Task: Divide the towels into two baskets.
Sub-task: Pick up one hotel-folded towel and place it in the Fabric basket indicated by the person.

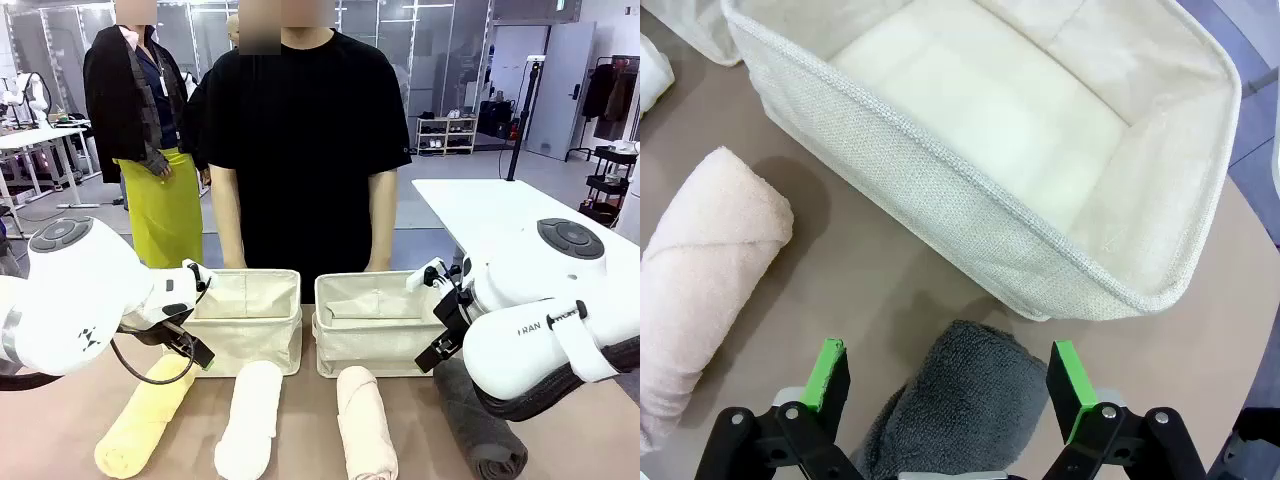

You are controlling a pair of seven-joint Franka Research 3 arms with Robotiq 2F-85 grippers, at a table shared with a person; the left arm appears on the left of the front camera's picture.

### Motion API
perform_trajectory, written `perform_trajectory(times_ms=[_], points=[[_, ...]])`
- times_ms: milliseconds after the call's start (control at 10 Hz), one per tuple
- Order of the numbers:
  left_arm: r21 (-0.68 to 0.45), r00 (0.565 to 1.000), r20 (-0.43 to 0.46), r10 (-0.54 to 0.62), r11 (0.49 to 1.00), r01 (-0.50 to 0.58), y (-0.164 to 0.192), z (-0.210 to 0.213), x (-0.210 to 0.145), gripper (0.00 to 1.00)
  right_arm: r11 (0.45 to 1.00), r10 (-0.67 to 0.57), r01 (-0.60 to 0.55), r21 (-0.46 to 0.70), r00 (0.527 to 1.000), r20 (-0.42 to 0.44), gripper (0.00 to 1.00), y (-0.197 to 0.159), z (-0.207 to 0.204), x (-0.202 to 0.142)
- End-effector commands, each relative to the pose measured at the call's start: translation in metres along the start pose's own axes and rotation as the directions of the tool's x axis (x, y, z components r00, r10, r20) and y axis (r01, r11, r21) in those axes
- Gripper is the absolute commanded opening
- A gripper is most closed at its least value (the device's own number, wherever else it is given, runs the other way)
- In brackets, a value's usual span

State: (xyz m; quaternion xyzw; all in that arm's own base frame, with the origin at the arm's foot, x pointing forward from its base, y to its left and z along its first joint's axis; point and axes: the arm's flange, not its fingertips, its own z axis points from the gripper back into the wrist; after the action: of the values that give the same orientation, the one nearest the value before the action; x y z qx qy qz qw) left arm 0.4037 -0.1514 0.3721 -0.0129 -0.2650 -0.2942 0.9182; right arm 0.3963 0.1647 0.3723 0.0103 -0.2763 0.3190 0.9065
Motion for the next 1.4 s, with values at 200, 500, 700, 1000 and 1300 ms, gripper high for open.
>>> perform_trajectory(times_ms=[200, 500, 700, 1000, 1300], points=[[0.0, 1.0, 0.0, 0.0, 1.0, 0.0, 0.0, 0.0, 0.0, 1.0, 1.0, 0.0, 0.0, 0.0, 1.0, 0.0, 1.0, 0.0, 0.0, 0.0], [0.0, 1.0, 0.0, 0.0, 1.0, 0.0, 0.0, 0.0, 0.0, 1.0, 1.0, 0.0, 0.0, 0.0, 1.0, 0.0, 1.0, 0.0, 0.0, 0.0], [0.0, 1.0, 0.0, 0.0, 1.0, 0.0, 0.0, 0.0, 0.0, 1.0, 1.0, 0.0, 0.0, 0.0, 1.0, 0.0, 1.0, 0.0, 0.0, 0.0], [0.0, 1.0, 0.0, -0.001, 1.0, 0.001, 0.0, 0.0, 0.0, 1.0, 1.0, 0.0, 0.0, -0.001, 1.0, 0.0, 1.0, -0.001, 0.0, 0.0], [-0.04, 0.999, 0.029, -0.026, 0.999, 0.027, 0.015, 0.027, 0.018, 1.0, 1.0, -0.017, 0.017, 0.012, 1.0, 0.018, 1.0, -0.025, 0.029, 0.025]])
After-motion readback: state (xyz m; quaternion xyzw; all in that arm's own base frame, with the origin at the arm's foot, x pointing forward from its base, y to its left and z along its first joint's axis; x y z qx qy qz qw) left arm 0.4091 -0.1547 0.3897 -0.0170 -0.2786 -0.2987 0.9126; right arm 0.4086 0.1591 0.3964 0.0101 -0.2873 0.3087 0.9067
